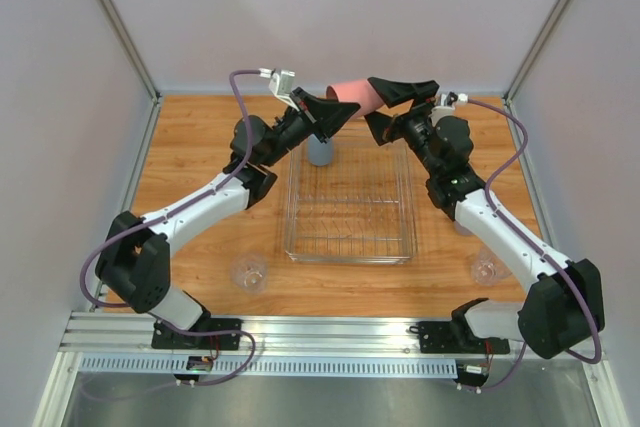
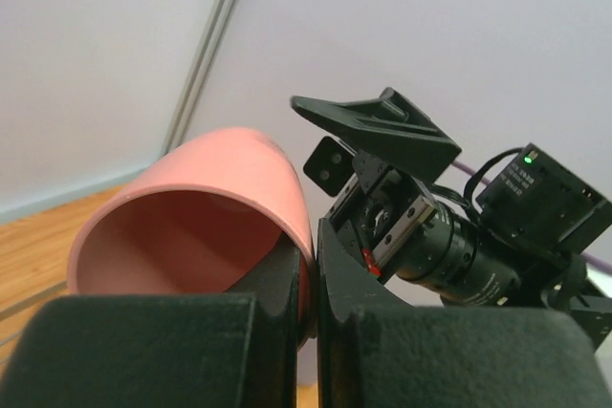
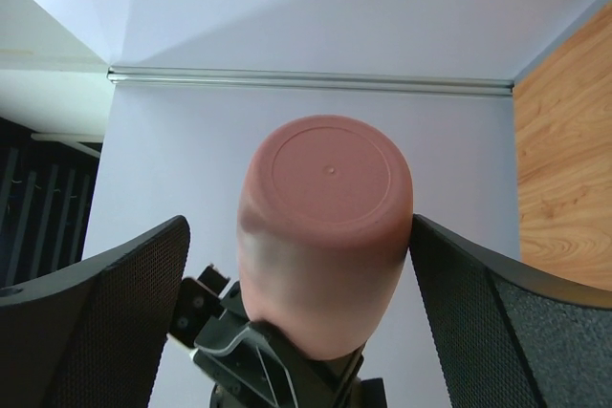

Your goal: Load the cups into the dish rack

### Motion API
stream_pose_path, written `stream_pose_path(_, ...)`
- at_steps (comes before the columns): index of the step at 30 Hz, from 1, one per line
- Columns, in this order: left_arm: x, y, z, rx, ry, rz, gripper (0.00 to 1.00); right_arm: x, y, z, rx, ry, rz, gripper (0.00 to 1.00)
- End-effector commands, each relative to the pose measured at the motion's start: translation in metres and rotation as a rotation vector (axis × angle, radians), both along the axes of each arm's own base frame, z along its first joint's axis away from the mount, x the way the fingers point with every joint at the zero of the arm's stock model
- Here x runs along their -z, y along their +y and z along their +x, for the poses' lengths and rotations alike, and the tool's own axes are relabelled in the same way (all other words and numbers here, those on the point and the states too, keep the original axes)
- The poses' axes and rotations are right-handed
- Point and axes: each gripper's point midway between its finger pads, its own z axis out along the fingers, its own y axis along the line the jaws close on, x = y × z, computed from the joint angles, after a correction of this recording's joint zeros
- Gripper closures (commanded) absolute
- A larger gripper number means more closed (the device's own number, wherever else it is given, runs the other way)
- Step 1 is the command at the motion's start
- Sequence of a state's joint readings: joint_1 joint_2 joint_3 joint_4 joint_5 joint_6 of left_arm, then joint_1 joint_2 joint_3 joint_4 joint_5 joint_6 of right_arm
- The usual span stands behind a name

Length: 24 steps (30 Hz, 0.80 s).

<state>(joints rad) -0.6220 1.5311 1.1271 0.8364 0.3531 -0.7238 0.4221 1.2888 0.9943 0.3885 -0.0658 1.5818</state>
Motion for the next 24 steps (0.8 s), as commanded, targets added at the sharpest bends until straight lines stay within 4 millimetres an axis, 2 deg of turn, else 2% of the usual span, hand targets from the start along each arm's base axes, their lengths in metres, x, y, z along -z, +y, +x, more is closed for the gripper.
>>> stream_pose_path(1, -0.027, 0.0, -0.011, -0.097, -0.147, 0.027, 1.0, -0.029, -0.005, 0.0, 0.039, -0.055, 0.024, 0.03)
stream_pose_path(4, -0.026, 0.0, -0.012, -0.117, -0.156, 0.031, 1.0, -0.029, -0.004, 0.002, 0.04, -0.056, 0.031, 0.07)
stream_pose_path(9, -0.018, 0.002, -0.015, -0.167, -0.181, 0.066, 1.0, -0.026, -0.008, 0.002, 0.057, -0.042, 0.022, 0.21)
stream_pose_path(12, -0.017, -0.006, -0.022, -0.164, -0.207, 0.099, 1.0, -0.025, -0.013, 0.006, 0.096, -0.029, 0.006, 0.27)
stream_pose_path(14, -0.012, -0.011, -0.024, -0.153, -0.202, 0.114, 1.0, -0.027, -0.012, 0.006, 0.093, -0.032, 0.007, 0.48)
stream_pose_path(16, -0.01, -0.012, -0.023, -0.151, -0.193, 0.112, 1.0, -0.028, -0.009, 0.007, 0.079, -0.036, -0.001, 0.57)
stream_pose_path(18, -0.008, -0.013, -0.023, -0.147, -0.195, 0.122, 1.0, -0.029, -0.003, 0.006, 0.046, -0.039, -0.011, 0.56)
stream_pose_path(22, -0.011, -0.017, -0.027, -0.121, -0.21, 0.127, 1.0, -0.035, 0.005, 0.006, 0.007, -0.045, -0.018, 0.24)
stream_pose_path(24, -0.011, -0.017, -0.028, -0.114, -0.212, 0.124, 1.0, -0.035, 0.007, 0.006, -0.003, -0.046, -0.023, 0.23)
